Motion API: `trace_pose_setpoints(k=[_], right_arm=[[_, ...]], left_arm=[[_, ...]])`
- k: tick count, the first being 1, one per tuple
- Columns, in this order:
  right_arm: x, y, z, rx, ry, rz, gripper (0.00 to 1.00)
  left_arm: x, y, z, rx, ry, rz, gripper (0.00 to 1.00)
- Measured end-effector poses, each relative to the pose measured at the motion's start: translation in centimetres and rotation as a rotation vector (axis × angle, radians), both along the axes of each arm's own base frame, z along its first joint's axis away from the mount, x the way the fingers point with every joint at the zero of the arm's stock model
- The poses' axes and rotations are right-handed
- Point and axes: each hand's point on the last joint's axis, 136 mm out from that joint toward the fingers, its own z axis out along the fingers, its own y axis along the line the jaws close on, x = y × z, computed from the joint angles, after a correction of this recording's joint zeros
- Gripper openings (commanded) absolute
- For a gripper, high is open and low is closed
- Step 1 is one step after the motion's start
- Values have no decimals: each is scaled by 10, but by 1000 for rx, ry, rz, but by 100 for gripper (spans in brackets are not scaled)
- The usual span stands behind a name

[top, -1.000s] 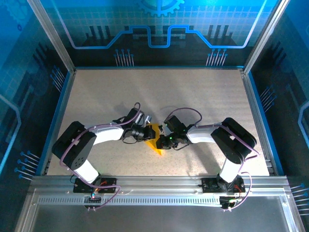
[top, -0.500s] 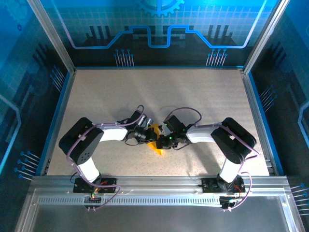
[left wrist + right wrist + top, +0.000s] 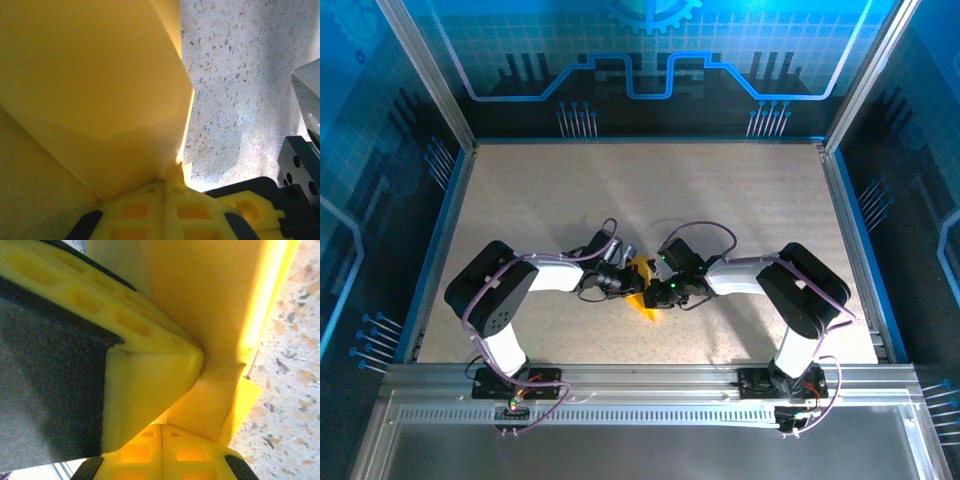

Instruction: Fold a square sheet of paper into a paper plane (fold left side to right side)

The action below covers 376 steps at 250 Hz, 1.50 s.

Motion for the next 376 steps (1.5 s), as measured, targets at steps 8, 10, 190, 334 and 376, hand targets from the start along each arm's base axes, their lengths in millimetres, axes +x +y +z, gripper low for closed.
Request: trace_pose_setpoints(k=[8,10,190,334,376], right_arm=[[0,0,0,0,-1,1,0],[0,0,0,0,-1,1,0],[-1,2,0,11,0,9,0],[-3,0,2,16,-2,3,0],[-5,-2,3,10,5,-3,0]], left_arm=[[1,1,0,-7,3,-1,5],[1,1,0,-8,5,-1,5],[73,47,1,-13,10,61,5],[90,93,45,85,-194,168,2],[55,61,58,29,-227,86,2]])
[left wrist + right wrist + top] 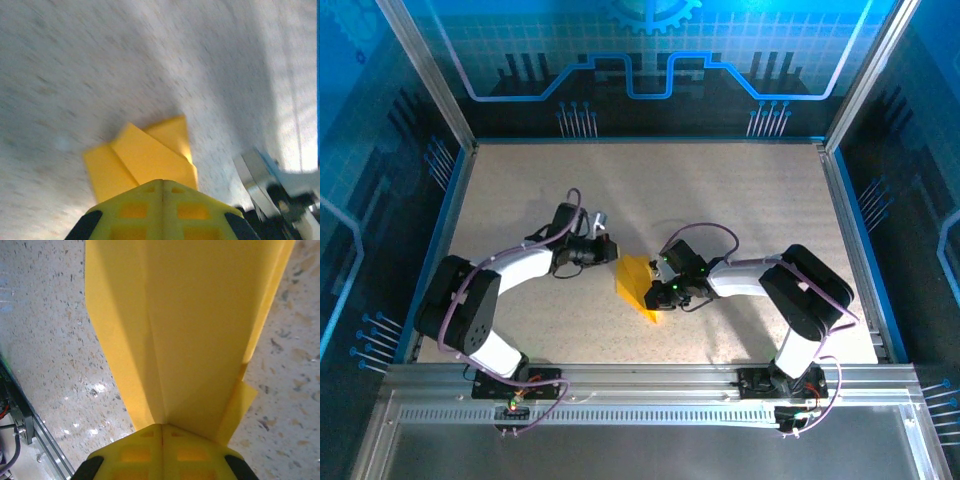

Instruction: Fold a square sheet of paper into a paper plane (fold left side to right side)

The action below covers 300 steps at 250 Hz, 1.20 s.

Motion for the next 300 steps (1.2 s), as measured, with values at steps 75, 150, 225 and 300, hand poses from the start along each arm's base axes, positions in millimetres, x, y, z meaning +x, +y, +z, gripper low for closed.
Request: trace_pose_setpoints(k=[75,150,225,300], right_arm=[[-1,0,0,-2,5,-3,1],[-3,-1,3,-6,4,-1,1],[3,3,21,-12,-20,-1,1],[25,16,22,-26,-65,-2,1]], left_arm=[[-28,-44,-34,-7,84,-107,1],[-22,-48,-57,23,113,-103,0],[-19,-48,-56,26,97,-97,0],[-16,-47,-56,32,81,-88,0]])
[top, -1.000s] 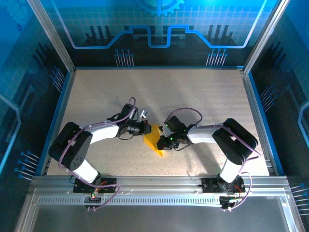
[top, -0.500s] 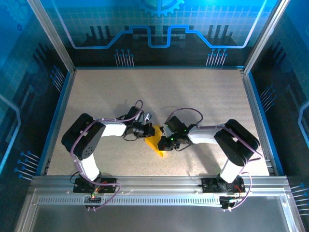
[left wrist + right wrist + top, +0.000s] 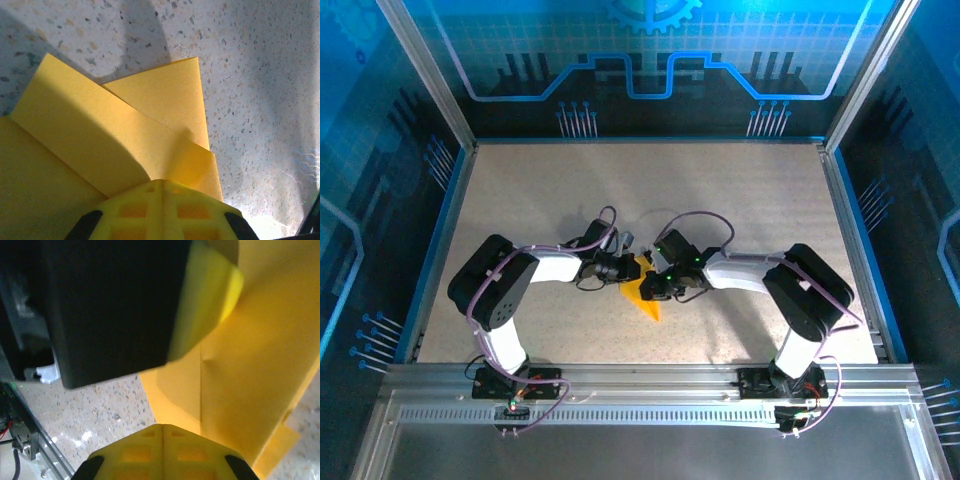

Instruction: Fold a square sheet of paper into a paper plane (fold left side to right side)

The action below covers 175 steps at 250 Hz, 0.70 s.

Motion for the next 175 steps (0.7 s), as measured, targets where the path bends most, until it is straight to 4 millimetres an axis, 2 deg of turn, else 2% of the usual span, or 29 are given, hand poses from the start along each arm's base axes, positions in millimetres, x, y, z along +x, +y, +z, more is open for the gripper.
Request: trace_pose_setpoints(k=[57,108,175], right_arm=[[11,8,-3,-13,-14,10,1],[6,2,-18,-54,23,14,1],[4,0,-18,-50,22,13,1]], left_arm=[[0,0,0,4,-2,1,0],[0,0,-1,7,-3,1,0],[0,-1,-1,7,-2,1,0]])
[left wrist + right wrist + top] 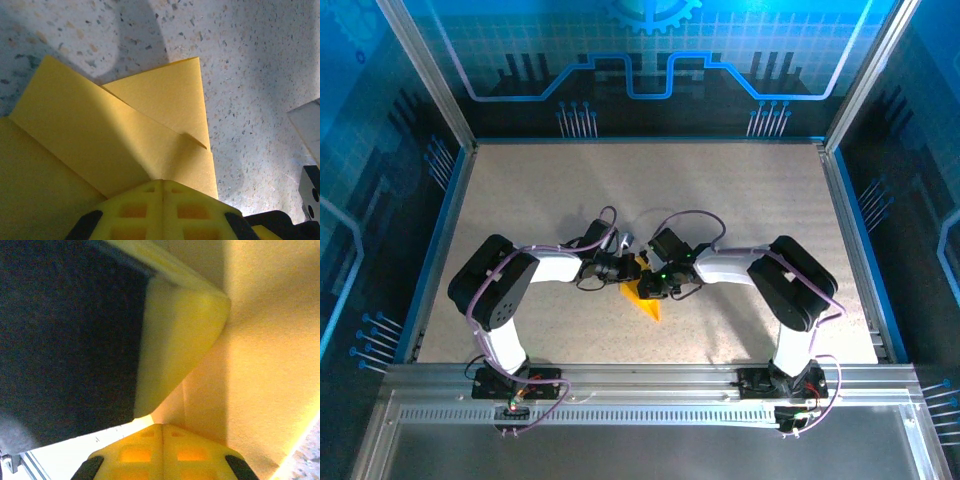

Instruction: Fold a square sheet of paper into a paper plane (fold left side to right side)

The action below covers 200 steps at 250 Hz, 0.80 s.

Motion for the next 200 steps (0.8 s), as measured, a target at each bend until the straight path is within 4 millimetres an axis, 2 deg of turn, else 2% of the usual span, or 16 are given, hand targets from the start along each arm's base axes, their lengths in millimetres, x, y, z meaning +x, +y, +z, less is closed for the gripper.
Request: trace_pose_setpoints(k=[200], right_arm=[[-31,-27,-1,9,36,-42,1]], left_arm=[[3,-4,-1,1,15,-7,0]])
